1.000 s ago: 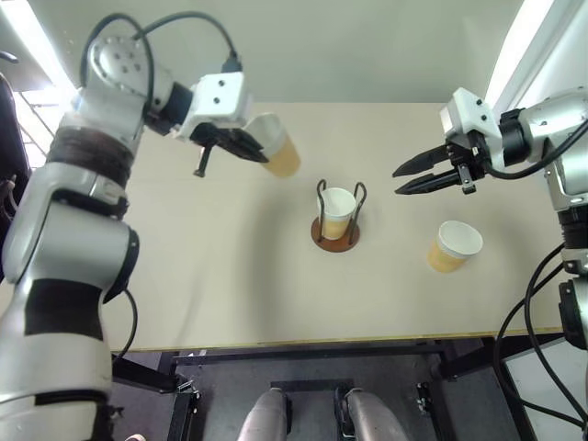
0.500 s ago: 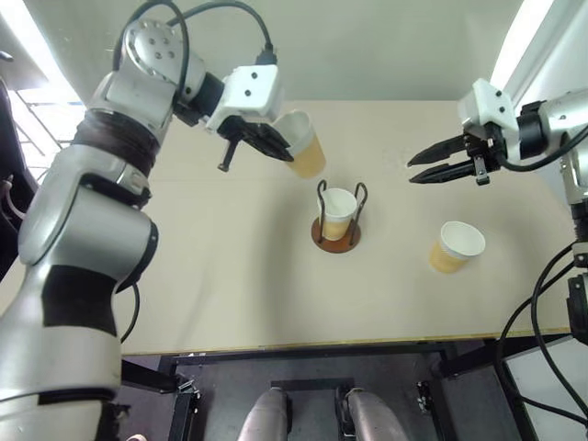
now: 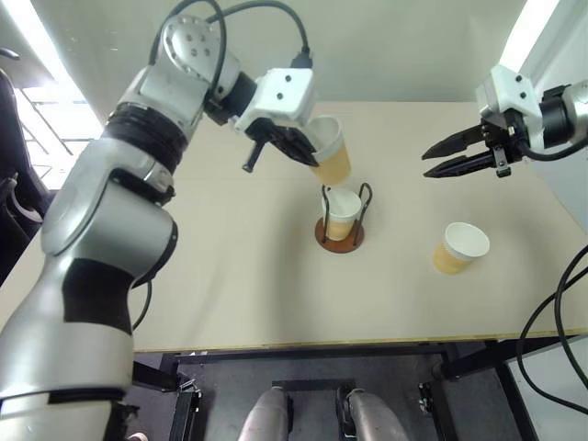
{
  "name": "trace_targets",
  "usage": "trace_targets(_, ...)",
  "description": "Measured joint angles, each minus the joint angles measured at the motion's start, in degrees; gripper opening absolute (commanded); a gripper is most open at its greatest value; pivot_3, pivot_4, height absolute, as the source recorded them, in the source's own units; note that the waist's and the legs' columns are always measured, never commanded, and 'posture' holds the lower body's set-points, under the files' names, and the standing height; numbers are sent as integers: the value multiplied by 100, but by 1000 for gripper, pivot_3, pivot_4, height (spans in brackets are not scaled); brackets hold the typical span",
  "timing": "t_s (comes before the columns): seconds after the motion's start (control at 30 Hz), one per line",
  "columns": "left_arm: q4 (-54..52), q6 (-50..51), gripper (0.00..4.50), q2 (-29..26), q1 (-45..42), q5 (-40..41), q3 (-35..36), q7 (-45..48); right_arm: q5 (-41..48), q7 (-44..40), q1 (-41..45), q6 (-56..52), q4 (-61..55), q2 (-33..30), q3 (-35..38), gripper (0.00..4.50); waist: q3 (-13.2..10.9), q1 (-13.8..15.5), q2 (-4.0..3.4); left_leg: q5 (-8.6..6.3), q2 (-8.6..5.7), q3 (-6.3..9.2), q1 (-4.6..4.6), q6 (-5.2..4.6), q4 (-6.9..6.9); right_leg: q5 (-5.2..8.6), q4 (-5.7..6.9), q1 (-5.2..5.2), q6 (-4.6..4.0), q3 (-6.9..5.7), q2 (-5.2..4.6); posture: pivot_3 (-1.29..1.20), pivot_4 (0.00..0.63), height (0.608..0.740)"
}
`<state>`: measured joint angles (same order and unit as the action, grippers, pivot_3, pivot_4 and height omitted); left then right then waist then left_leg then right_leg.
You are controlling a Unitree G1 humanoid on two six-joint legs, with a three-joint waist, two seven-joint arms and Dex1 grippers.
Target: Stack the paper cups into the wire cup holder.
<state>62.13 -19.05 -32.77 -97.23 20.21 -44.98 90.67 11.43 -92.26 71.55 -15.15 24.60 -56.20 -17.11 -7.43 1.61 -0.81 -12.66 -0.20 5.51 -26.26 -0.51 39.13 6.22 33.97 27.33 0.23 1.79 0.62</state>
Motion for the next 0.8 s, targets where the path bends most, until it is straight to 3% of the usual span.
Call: trace_targets(0.8,87,-734,29,176,162,-445,-261,-1,193,-1,-74,-296,-398,-162,-5,1272,-1,-2,-4,-14,-3,-15,14,-23,7,1,-1,-17,31,7,-1,0,150,740)
